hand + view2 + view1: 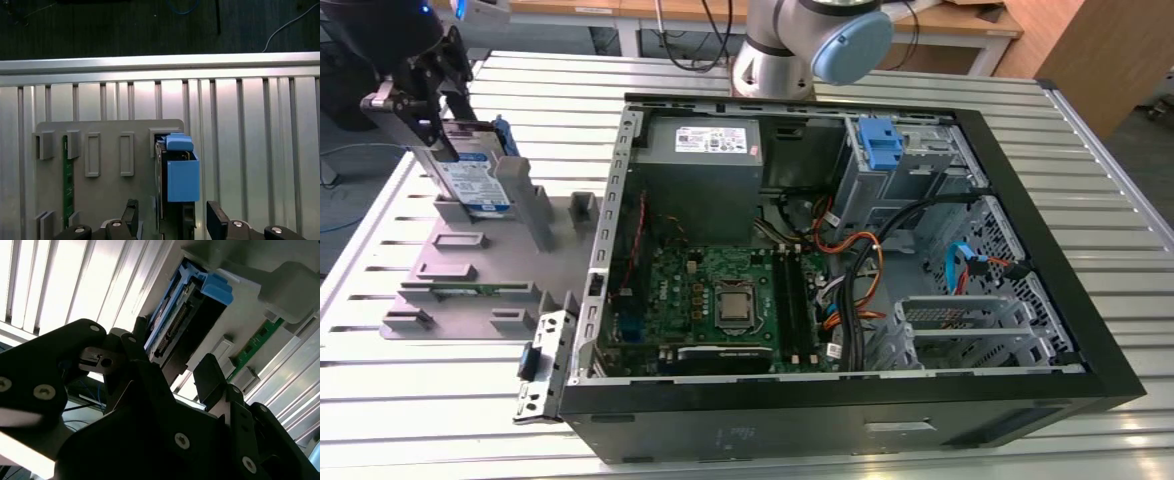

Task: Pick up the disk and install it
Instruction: 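Pick up the disk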

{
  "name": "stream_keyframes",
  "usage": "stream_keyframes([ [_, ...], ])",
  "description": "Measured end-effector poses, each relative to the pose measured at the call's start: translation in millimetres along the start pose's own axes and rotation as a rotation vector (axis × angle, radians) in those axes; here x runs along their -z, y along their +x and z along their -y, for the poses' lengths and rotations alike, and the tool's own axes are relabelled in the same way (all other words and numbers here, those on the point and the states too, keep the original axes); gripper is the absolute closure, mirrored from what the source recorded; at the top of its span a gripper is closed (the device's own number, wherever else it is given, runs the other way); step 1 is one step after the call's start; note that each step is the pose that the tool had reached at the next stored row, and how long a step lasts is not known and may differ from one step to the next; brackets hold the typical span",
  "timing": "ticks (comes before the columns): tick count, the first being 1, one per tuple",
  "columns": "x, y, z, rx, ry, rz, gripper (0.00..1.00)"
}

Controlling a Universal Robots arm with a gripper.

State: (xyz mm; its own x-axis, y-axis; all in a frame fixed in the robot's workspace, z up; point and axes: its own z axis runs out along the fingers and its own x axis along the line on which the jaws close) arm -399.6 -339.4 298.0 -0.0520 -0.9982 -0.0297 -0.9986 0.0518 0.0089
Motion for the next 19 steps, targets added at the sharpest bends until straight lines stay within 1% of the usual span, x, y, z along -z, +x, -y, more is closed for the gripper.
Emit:
stream_keyframes([
  [6,-0.5,-2.2,-0.2,0.000,0.0001,-0.0002,0.35],
  [15,-0.4,-2.6,-0.2,0.001,0.0000,-0.0004,0.35],
  [16,-0.4,-2.6,-0.2,0.001,0.0000,-0.0004,0.37],
  [18,-0.4,-2.6,-0.2,0.000,0.0000,-0.0004,0.49],
  [19,-0.4,-2.6,-0.2,0.000,0.0000,-0.0004,0.49],
])
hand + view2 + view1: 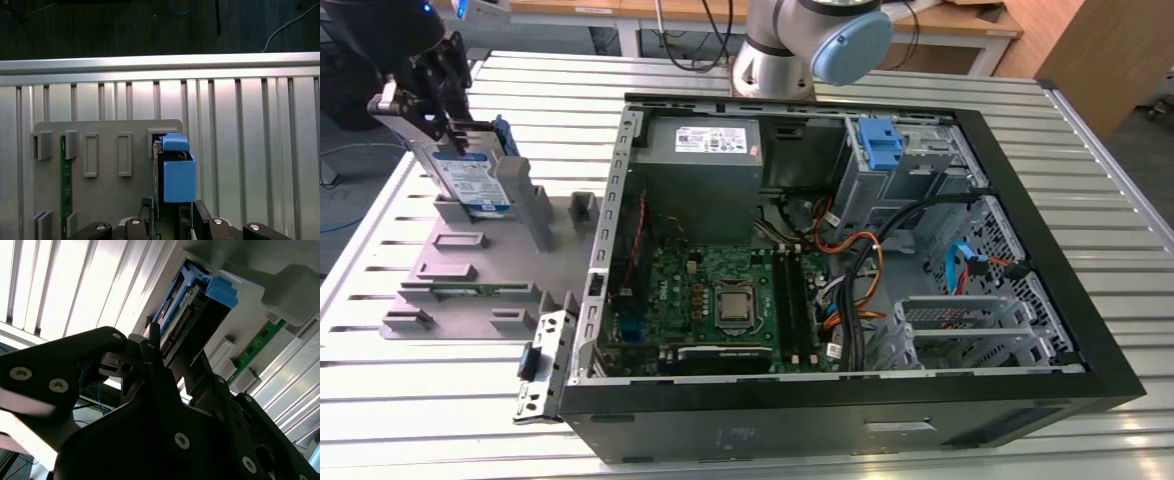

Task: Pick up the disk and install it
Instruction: 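Pick up the disk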

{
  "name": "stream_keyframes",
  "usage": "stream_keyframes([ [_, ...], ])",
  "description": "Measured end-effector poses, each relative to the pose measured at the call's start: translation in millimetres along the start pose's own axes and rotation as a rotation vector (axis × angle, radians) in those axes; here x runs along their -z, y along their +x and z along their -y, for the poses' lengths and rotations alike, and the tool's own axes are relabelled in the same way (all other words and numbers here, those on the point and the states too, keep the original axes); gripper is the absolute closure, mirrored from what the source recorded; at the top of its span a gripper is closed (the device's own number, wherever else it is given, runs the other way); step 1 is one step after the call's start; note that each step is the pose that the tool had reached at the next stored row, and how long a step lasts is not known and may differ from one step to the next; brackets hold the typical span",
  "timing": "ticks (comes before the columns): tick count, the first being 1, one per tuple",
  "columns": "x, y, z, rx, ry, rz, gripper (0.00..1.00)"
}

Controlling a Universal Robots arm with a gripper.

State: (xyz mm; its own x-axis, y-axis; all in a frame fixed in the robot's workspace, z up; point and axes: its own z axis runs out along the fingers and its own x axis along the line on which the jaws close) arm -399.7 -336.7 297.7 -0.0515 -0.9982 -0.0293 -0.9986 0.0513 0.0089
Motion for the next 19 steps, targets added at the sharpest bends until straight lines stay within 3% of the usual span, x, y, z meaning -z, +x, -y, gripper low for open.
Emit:
stream_keyframes([
  [1,0.0,0.0,0.0,0.000,-0.0001,0.0000,0.55],
  [15,2.1,-0.1,0.0,0.020,-0.0004,-0.0001,0.55],
  [19,2.2,0.6,0.0,0.042,-0.0013,-0.0025,0.55],
])
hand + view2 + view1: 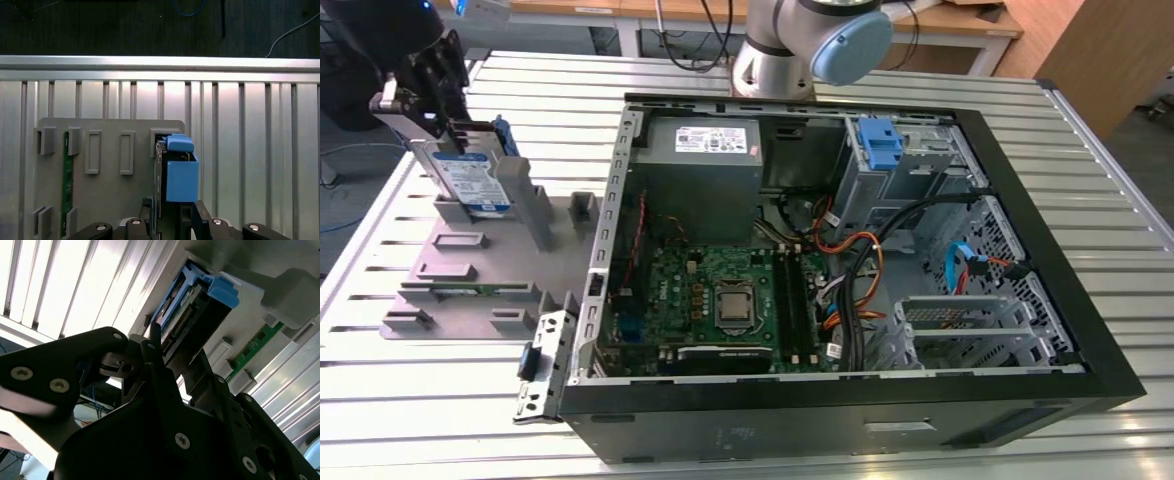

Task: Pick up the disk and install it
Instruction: 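Pick up the disk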

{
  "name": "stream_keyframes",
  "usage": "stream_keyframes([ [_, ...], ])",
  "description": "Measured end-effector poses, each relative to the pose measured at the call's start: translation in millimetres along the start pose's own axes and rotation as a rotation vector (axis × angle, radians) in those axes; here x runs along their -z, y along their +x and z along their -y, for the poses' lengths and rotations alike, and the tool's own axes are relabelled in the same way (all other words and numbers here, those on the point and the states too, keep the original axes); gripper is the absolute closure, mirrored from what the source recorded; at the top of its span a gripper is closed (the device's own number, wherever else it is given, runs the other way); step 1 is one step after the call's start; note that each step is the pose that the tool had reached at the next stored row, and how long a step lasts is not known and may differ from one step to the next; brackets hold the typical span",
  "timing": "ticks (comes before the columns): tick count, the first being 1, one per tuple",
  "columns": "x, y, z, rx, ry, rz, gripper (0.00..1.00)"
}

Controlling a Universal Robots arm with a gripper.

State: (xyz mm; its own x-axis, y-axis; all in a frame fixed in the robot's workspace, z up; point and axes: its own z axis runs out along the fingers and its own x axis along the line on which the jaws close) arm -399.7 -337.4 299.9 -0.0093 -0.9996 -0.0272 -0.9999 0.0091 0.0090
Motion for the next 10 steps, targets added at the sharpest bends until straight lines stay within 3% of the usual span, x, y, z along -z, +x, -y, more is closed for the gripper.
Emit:
stream_keyframes([
  [5,-0.1,1.8,0.0,0.002,-0.0001,-0.0029,0.55],
  [10,-0.7,1.5,0.1,0.003,0.0000,-0.0004,0.55],
])
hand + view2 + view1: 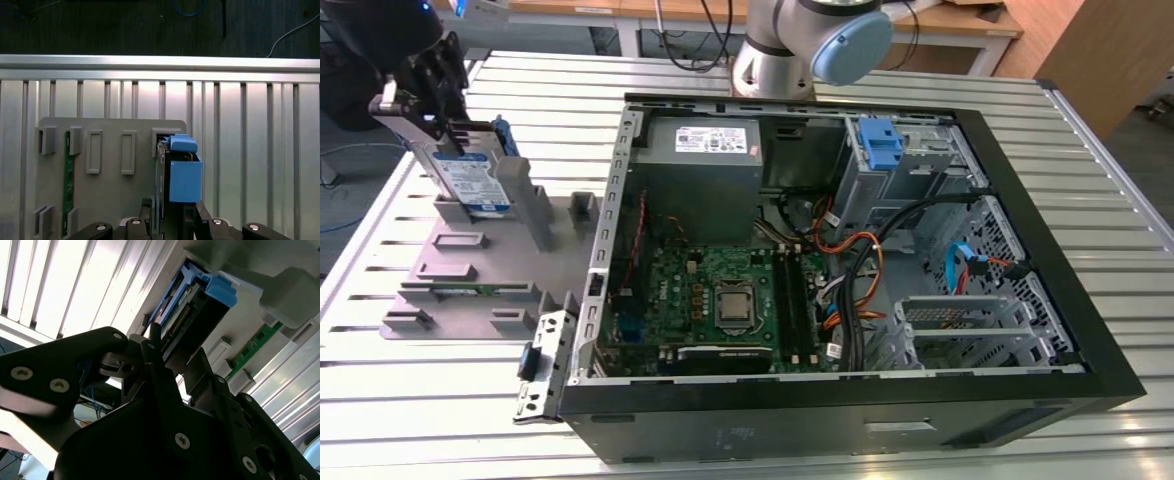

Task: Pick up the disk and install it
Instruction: 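Pick up the disk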

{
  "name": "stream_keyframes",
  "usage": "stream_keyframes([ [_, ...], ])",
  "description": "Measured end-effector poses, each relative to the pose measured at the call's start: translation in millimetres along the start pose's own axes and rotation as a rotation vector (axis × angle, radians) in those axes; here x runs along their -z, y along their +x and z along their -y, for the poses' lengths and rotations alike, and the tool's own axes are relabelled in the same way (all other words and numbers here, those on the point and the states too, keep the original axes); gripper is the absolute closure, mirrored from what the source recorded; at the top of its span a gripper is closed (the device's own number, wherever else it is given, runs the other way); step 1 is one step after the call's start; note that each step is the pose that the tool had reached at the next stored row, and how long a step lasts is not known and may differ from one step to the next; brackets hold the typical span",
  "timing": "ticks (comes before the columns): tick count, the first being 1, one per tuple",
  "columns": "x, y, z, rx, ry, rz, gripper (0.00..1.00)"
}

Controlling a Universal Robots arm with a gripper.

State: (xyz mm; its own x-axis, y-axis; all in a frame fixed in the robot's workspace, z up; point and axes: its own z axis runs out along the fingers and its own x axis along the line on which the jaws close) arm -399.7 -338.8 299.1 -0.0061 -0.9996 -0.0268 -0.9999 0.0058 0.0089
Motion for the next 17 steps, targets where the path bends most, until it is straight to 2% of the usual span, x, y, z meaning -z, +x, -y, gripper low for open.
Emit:
stream_keyframes([
  [17,1.3,-0.4,0.0,0.001,0.0000,0.0005,0.55],
])
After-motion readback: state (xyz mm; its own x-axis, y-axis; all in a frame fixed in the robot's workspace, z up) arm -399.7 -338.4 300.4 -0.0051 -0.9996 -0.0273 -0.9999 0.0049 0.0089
